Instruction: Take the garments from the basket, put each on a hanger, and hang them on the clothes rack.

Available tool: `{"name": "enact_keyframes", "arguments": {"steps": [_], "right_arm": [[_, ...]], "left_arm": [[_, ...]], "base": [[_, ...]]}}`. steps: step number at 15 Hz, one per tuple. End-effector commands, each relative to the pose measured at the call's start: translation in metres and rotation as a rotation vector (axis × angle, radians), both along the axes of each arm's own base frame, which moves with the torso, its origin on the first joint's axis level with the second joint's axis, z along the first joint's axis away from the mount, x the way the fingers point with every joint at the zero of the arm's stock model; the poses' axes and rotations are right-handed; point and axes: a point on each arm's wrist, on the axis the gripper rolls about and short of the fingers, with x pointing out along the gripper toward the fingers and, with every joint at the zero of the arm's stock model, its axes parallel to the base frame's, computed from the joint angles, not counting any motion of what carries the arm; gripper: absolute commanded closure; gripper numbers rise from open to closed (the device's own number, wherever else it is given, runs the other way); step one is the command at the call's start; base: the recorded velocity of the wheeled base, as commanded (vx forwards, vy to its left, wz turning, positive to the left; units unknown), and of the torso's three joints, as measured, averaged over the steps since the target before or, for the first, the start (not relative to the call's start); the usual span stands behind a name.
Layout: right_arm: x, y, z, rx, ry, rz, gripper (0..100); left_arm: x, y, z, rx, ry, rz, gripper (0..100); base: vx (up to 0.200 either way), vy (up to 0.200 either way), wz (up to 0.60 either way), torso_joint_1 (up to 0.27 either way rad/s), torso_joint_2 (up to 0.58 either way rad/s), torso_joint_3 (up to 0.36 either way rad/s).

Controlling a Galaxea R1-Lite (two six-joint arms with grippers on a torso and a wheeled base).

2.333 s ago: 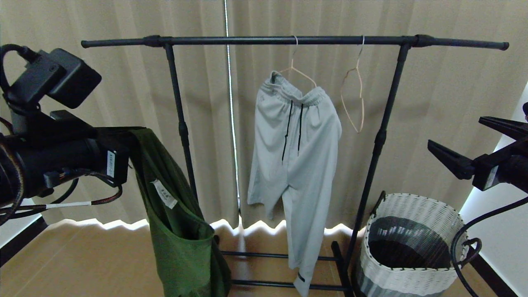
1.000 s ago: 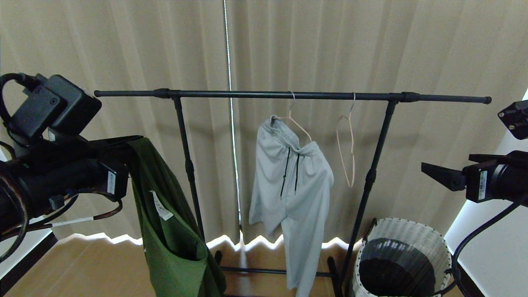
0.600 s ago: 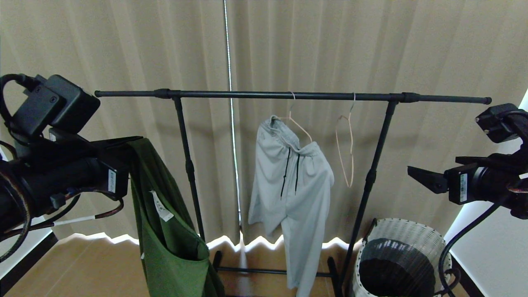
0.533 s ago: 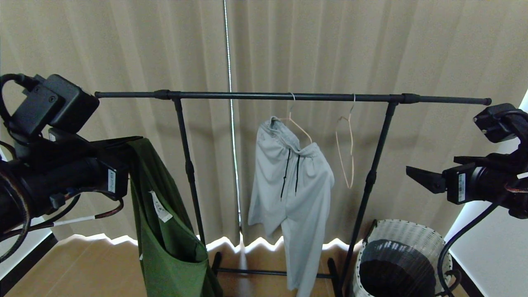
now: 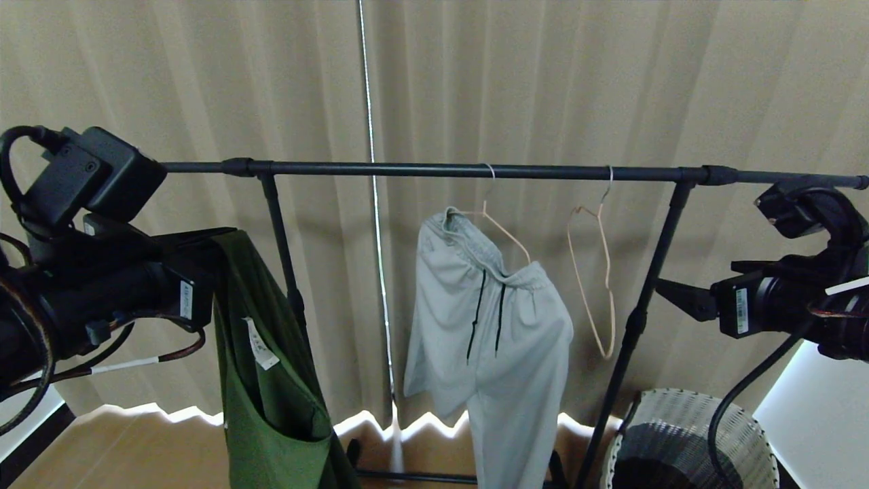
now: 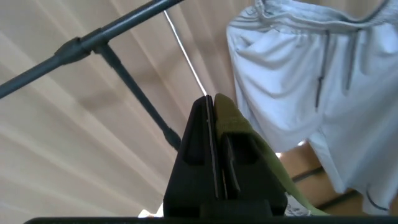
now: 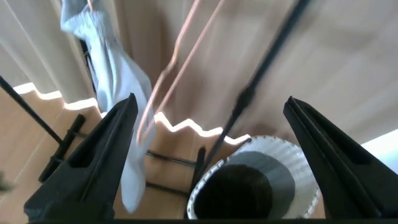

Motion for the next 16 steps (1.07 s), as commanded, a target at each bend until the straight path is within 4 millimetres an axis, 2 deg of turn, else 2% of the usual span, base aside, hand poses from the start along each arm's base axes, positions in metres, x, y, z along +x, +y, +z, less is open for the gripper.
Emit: {"name": "enact_keyframes", "arguments": {"steps": [1, 5, 8, 11, 16], "right_arm": [[0.007, 0.004, -0.007, -0.007, 0.026, 0.01, 0], [0.029, 0.01, -0.026, -0.024, 0.062, -0.013, 0], [0.048, 0.019, -0.042, -0.01, 0.079, -0.056, 0], [0.061, 0.032, -0.055, 0.005, 0.102, -0.103, 0], [0.083, 0.038, -0.068, 0.023, 0.125, -0.162, 0]], "left_arm": [[0.0, 0.0, -0.003, 0.005, 0.008, 0.0, 100], [-0.005, 0.002, -0.018, 0.005, 0.048, 0.001, 100], [-0.001, 0.0, -0.028, -0.013, 0.069, 0.005, 100], [0.001, -0.002, -0.03, -0.04, 0.079, 0.004, 100], [0.001, -0.002, -0.029, -0.055, 0.049, 0.001, 100]], "base": [[0.2, 0.0, 0.0, -0.002, 0.0, 0.002], [0.0, 0.0, 0.0, 0.0, 0.0, 0.0], [0.0, 0.0, 0.0, 0.0, 0.0, 0.0], [0.0, 0.0, 0.0, 0.0, 0.0, 0.0], [0.0, 0.0, 0.0, 0.0, 0.0, 0.0]]}}
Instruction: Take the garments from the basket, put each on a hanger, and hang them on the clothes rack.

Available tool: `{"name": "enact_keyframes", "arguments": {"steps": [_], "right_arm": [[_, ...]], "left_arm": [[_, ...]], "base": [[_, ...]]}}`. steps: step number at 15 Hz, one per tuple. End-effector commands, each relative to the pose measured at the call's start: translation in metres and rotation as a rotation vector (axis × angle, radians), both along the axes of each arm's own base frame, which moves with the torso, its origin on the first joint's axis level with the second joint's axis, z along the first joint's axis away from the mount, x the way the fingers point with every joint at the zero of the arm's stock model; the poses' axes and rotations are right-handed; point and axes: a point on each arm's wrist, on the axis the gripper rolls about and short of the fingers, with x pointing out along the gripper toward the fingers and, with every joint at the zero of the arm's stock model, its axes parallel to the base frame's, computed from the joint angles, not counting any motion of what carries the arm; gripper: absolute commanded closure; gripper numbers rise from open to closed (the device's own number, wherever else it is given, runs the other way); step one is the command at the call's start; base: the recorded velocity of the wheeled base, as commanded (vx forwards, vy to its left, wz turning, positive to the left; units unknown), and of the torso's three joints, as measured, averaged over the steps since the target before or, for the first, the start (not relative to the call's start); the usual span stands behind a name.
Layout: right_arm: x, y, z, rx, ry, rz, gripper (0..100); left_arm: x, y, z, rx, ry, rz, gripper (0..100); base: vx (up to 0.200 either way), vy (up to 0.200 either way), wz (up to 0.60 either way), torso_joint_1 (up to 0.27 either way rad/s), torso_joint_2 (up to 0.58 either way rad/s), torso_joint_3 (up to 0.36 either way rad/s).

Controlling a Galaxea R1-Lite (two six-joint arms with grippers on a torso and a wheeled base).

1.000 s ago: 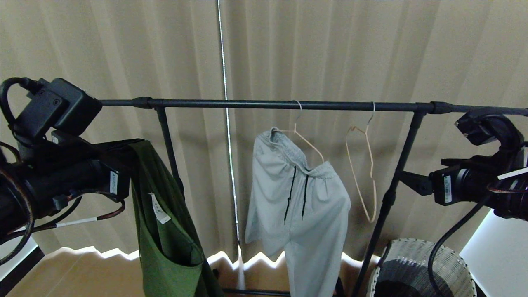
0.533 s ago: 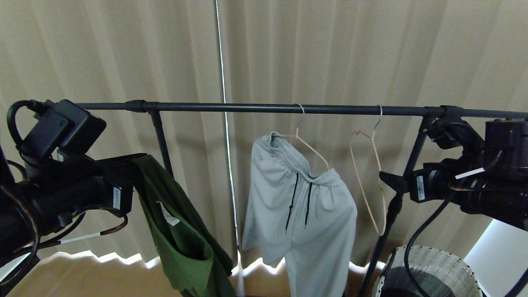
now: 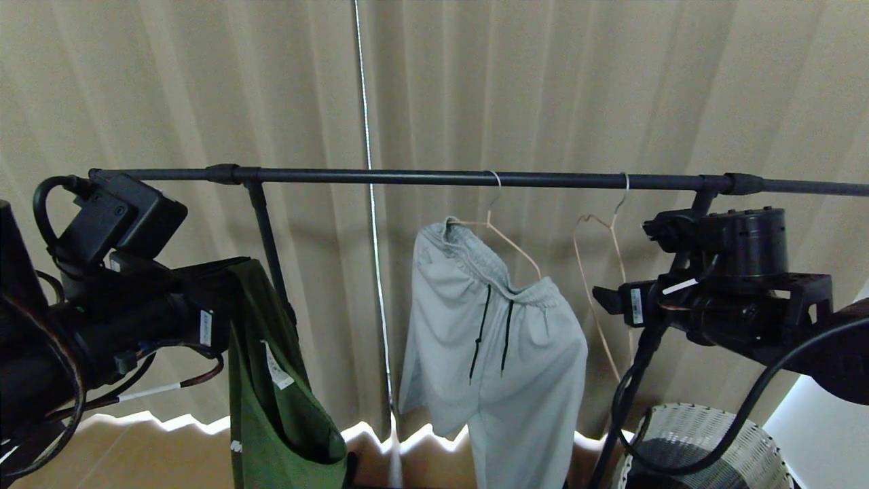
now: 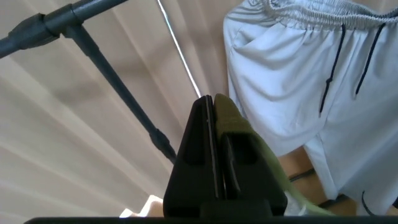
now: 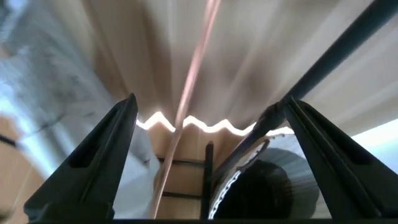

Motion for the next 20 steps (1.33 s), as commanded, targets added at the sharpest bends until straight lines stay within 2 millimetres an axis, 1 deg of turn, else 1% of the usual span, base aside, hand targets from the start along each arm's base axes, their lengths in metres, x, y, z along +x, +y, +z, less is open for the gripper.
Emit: {"name": "enact_keyframes", "arguments": {"steps": [1, 5, 8, 9, 13, 17, 19, 20], "right_arm": [[0.011, 0.004, -0.011, 0.001, 0.029, -0.01, 0], [0.018, 0.005, -0.008, 0.019, 0.014, -0.023, 0], [0.02, 0.005, -0.012, 0.028, 0.025, -0.032, 0], [0.021, 0.005, -0.013, 0.029, 0.026, -0.032, 100], [0.018, 0.004, -0.009, 0.034, 0.015, -0.035, 100], [0.006, -0.001, 0.007, 0.043, -0.029, -0.046, 100], [0.004, -0.003, 0.009, 0.04, -0.038, -0.062, 100], [0.0, -0.008, 0.017, 0.043, -0.065, -0.084, 100]], "left_arm": [[0.0, 0.0, 0.0, 0.0, 0.0, 0.0, 100], [-0.001, 0.0, 0.0, 0.002, -0.004, 0.001, 100], [0.0, 0.0, 0.001, 0.001, -0.005, 0.001, 100], [0.0, 0.0, 0.001, 0.001, -0.007, 0.001, 100], [0.0, 0.0, 0.002, 0.0, -0.01, 0.001, 100], [0.0, 0.0, 0.004, 0.0, -0.014, 0.002, 100], [0.0, 0.0, 0.004, 0.001, -0.016, 0.002, 100], [0.001, 0.0, 0.004, 0.012, -0.02, 0.002, 100]], "base": [[0.0, 0.0, 0.0, 0.0, 0.0, 0.0], [0.0, 0.0, 0.0, 0.0, 0.0, 0.0], [0.0, 0.0, 0.0, 0.0, 0.0, 0.0], [0.0, 0.0, 0.0, 0.0, 0.0, 0.0], [0.0, 0.0, 0.0, 0.0, 0.0, 0.0], [0.0, 0.0, 0.0, 0.0, 0.0, 0.0], [0.0, 0.0, 0.0, 0.0, 0.0, 0.0], [0.0, 0.0, 0.0, 0.0, 0.0, 0.0]]}}
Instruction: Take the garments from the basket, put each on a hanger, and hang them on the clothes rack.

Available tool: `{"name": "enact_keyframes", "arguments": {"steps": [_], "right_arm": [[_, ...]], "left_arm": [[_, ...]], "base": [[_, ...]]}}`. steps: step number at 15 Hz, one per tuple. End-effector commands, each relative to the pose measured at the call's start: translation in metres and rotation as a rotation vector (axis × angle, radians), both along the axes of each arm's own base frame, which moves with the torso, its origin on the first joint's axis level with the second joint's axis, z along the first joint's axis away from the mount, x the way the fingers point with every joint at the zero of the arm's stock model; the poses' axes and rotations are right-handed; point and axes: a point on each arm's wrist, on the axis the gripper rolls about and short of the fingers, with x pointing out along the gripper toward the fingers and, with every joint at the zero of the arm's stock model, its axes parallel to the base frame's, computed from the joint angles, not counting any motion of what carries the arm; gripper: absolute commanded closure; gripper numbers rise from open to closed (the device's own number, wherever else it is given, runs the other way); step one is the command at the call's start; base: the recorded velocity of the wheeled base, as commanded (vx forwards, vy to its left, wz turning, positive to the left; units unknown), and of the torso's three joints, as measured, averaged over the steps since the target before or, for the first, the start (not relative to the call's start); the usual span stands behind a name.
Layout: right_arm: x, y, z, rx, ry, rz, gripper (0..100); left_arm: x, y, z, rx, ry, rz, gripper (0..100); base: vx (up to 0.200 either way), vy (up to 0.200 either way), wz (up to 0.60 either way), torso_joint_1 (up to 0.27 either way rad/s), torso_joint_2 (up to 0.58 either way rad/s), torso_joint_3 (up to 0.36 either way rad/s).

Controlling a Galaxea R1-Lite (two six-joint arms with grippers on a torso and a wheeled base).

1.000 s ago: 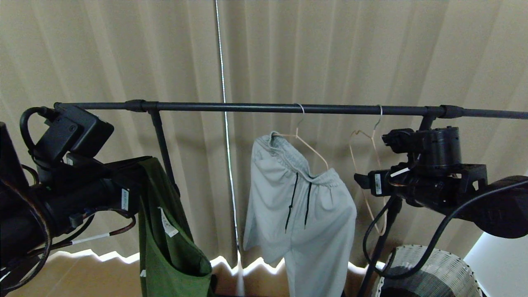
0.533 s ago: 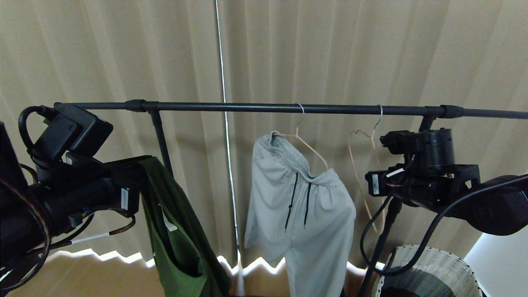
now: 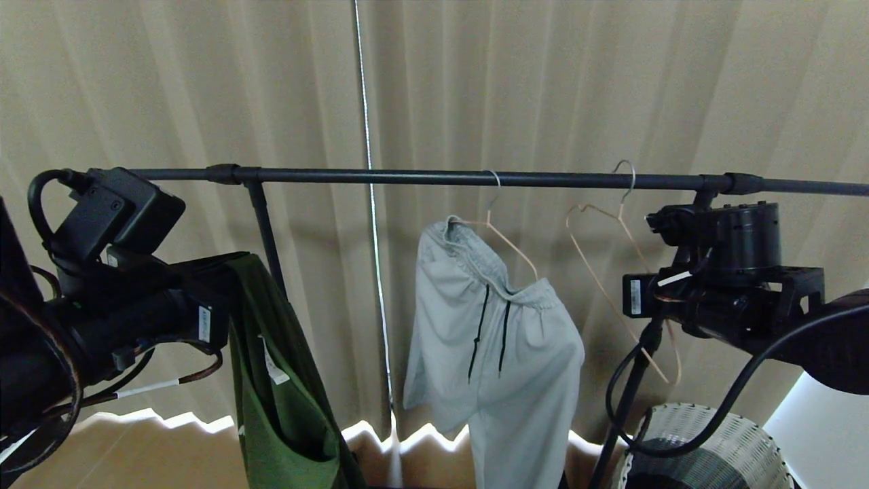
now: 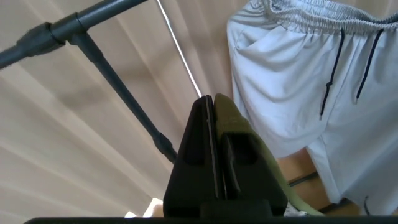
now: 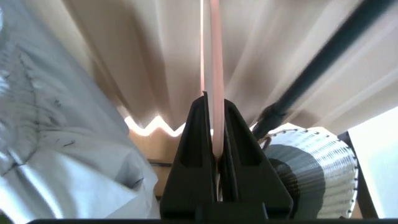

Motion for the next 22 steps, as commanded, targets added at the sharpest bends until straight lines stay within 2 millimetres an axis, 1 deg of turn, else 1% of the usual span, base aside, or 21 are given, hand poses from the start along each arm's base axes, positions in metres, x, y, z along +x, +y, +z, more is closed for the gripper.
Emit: {"name": "enact_keyframes", "arguments": {"steps": [1, 2, 4, 7, 10, 15, 18, 22], "right_arm": [[-0.009, -0.006, 0.017, 0.015, -0.057, -0.017, 100], [-0.013, -0.009, 0.022, 0.02, -0.073, -0.02, 100], [-0.024, -0.013, 0.026, 0.022, -0.083, -0.023, 100], [-0.057, -0.023, 0.029, 0.024, -0.096, -0.012, 100], [-0.076, -0.027, 0.027, 0.026, -0.097, -0.003, 100], [-0.089, -0.031, 0.031, 0.035, -0.122, 0.0, 100], [-0.096, -0.03, 0.026, 0.01, -0.106, 0.022, 100], [-0.111, -0.021, 0.026, 0.014, -0.116, 0.099, 100]], "left_arm": [[0.0, 0.0, 0.0, 0.005, -0.002, 0.002, 100], [0.0, 0.0, 0.0, 0.007, -0.001, 0.002, 100], [0.0, 0.001, -0.001, 0.009, 0.0, 0.003, 100], [0.001, 0.001, -0.001, 0.012, 0.001, 0.008, 100], [0.002, 0.001, -0.001, 0.012, 0.0, 0.009, 100], [0.002, 0.001, -0.002, 0.011, 0.006, 0.013, 100], [0.002, 0.001, -0.002, 0.024, 0.003, 0.01, 100], [0.002, 0.001, -0.004, 0.039, 0.005, 0.008, 100]], "base": [[0.0, 0.0, 0.0, 0.0, 0.0, 0.0], [0.0, 0.0, 0.0, 0.0, 0.0, 0.0], [0.0, 0.0, 0.0, 0.0, 0.0, 0.0], [0.0, 0.0, 0.0, 0.0, 0.0, 0.0], [-0.2, 0.0, 0.0, 0.004, 0.0, -0.001], [-0.2, 0.0, 0.0, 0.001, 0.0, 0.004], [-0.2, 0.0, 0.0, -0.001, 0.0, 0.001], [-0.2, 0.0, 0.0, 0.004, 0.0, 0.002]]}}
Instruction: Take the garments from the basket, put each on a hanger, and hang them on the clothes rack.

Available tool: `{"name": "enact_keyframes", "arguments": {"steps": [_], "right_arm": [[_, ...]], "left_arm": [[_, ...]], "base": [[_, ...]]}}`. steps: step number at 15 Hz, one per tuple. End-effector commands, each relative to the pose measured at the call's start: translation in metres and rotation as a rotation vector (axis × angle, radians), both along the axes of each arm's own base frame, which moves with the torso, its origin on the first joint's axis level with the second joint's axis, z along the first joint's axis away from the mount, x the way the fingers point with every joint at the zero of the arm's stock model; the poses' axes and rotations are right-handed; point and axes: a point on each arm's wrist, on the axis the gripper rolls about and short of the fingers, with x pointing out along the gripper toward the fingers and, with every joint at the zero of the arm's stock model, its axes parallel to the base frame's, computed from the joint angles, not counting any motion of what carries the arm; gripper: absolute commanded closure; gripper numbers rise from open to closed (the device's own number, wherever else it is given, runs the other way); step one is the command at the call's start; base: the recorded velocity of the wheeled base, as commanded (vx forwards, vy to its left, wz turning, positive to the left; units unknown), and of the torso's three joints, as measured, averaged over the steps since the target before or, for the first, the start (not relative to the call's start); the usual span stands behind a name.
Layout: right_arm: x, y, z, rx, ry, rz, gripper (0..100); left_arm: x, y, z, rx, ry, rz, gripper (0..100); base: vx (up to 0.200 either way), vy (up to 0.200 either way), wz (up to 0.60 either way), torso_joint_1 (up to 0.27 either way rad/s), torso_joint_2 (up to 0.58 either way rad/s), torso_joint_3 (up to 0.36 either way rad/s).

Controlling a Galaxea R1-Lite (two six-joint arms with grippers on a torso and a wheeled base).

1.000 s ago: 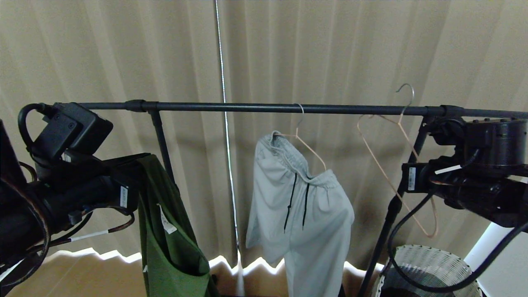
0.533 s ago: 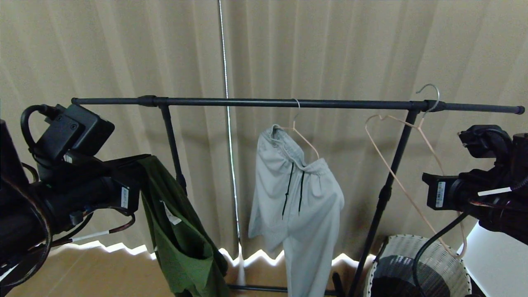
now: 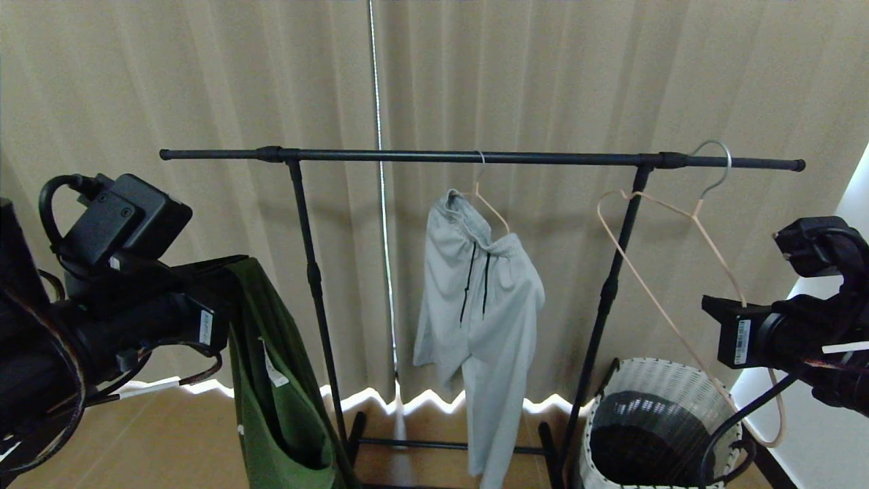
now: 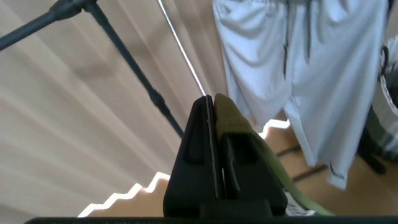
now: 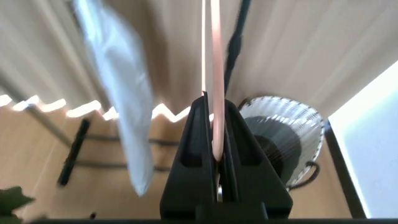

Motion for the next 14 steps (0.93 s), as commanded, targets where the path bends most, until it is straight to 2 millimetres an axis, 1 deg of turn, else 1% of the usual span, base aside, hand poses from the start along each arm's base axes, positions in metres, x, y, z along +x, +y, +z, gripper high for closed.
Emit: {"name": "enact_keyframes", "arguments": {"steps": [1, 2, 4, 6, 8, 9, 10, 12, 13, 14], "right_arm": [[-0.008, 0.005, 0.002, 0.009, -0.016, 0.039, 100], [-0.009, 0.008, 0.003, 0.01, -0.019, 0.056, 100], [-0.014, 0.013, 0.007, 0.024, -0.045, 0.094, 100], [-0.015, 0.02, 0.011, 0.048, -0.093, 0.132, 100], [-0.018, 0.026, 0.012, 0.077, -0.111, 0.208, 100], [-0.02, 0.029, 0.012, 0.096, -0.105, 0.273, 100], [-0.021, 0.033, 0.01, 0.111, -0.09, 0.34, 100], [-0.023, 0.037, 0.007, 0.135, -0.065, 0.436, 100], [-0.026, 0.039, 0.005, 0.158, -0.039, 0.531, 100], [-0.027, 0.041, 0.003, 0.173, -0.024, 0.589, 100]], "left_arm": [[0.0, 0.0, -0.001, 0.012, 0.0, -0.003, 100], [-0.001, 0.0, -0.002, 0.016, 0.0, -0.007, 100], [-0.001, 0.0, -0.003, 0.023, 0.004, -0.008, 100], [0.006, -0.004, -0.005, 0.024, 0.02, -0.012, 100], [0.015, -0.017, -0.006, 0.022, 0.035, -0.046, 100], [0.024, -0.024, -0.004, 0.017, 0.036, -0.041, 100], [0.035, -0.034, -0.002, 0.018, 0.033, -0.008, 100], [0.052, -0.047, 0.004, -0.016, 0.025, 0.052, 100], [0.07, -0.06, 0.007, -0.052, 0.022, 0.1, 100], [0.082, -0.066, 0.007, -0.069, 0.022, 0.134, 100]], "base": [[-0.2, 0.0, 0.0, -0.002, 0.0, 0.002], [-0.2, 0.0, 0.0, 0.007, 0.0, 0.002], [0.0, 0.0, 0.0, 0.0, 0.0, 0.0], [0.0, 0.0, 0.0, 0.0, 0.0, 0.0], [0.0, 0.0, 0.0, 0.0, 0.0, 0.0], [0.0, 0.0, 0.0, 0.0, 0.0, 0.0], [0.0, 0.0, 0.0, 0.0, 0.0, 0.0], [0.0, 0.0, 0.0, 0.0, 0.0, 0.0], [0.0, 0.0, 0.0, 0.0, 0.0, 0.0], [0.0, 0.0, 0.0, 0.0, 0.0, 0.0]]}}
